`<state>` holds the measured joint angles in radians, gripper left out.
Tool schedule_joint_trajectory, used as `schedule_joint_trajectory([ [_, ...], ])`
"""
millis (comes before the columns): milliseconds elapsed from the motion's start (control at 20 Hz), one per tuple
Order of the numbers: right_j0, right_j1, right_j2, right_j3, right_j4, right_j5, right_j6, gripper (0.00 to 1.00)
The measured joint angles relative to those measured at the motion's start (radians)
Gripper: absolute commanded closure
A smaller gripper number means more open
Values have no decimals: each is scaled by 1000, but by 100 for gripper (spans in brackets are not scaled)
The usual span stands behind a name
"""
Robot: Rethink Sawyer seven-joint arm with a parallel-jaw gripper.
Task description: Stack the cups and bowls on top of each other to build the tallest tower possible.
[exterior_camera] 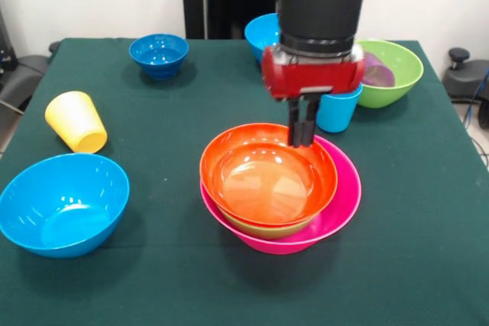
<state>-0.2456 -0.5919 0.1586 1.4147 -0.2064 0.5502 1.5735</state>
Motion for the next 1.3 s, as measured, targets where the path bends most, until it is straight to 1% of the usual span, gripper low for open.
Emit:
schedule_joint_trajectory([
  [300, -33, -56, 66, 38, -7, 0, 0, 100],
  [450, -42, -78, 93, 68, -27, 0, 0, 100],
  [800, -42, -80, 124, 118, -65, 0, 0, 100],
  [1300, -45, -89, 165, 217, -92, 0, 0, 100],
])
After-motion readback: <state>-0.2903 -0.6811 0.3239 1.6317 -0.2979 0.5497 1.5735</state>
